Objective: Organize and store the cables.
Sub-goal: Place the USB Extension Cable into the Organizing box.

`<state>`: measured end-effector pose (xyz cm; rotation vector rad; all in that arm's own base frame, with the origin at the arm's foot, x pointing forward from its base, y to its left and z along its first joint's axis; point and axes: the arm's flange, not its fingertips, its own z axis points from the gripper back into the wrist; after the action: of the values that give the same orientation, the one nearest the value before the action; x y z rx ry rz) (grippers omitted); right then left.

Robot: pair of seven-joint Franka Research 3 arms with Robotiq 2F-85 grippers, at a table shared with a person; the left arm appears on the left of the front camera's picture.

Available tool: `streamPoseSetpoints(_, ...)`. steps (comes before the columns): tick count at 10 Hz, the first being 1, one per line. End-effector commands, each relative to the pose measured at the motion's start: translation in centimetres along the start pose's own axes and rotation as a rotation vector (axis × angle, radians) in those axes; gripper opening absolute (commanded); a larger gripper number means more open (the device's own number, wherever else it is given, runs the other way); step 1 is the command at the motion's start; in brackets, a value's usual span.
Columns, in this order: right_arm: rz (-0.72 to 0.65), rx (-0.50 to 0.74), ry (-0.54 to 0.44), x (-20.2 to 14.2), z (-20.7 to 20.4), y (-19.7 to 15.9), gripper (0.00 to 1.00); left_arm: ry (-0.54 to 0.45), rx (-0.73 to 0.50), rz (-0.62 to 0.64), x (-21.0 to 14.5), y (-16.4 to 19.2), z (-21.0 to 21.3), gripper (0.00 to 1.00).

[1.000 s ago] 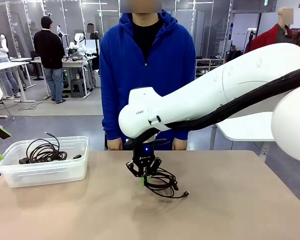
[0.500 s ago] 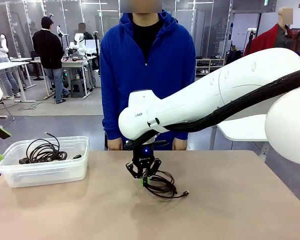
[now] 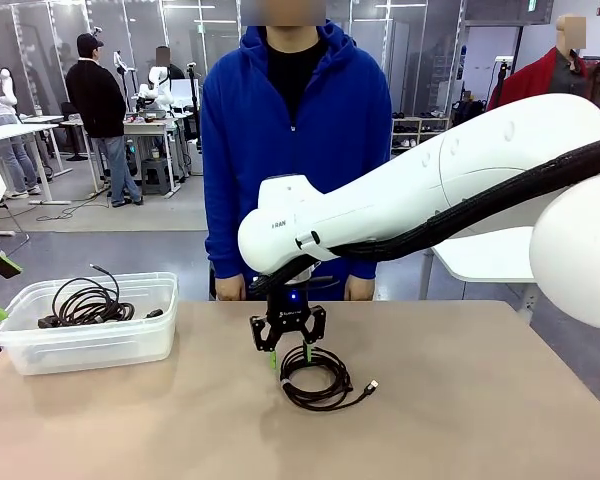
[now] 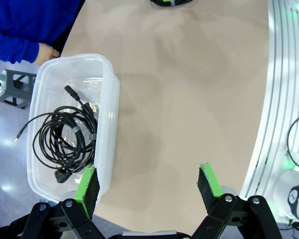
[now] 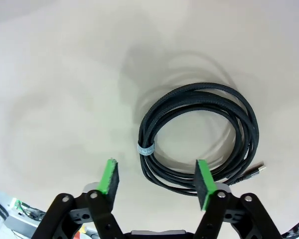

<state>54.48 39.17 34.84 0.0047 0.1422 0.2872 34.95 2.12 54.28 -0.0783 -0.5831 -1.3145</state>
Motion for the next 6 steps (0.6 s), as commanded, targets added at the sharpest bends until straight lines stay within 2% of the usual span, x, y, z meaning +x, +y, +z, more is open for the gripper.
streamPoseSetpoints(1, -0.022, -0.018, -0.003, -0.2, 0.3, 0.0, 1.0, -0.001, 0.002, -0.001, 0.0, 0.0, 0.1, 1.0)
streamPoseSetpoints(6, 0.022, -0.001, -0.03, -2.3, 1.4, -0.5, 1.0, -0.001, 0.002, -0.001, 0.0, 0.0, 0.1, 1.0)
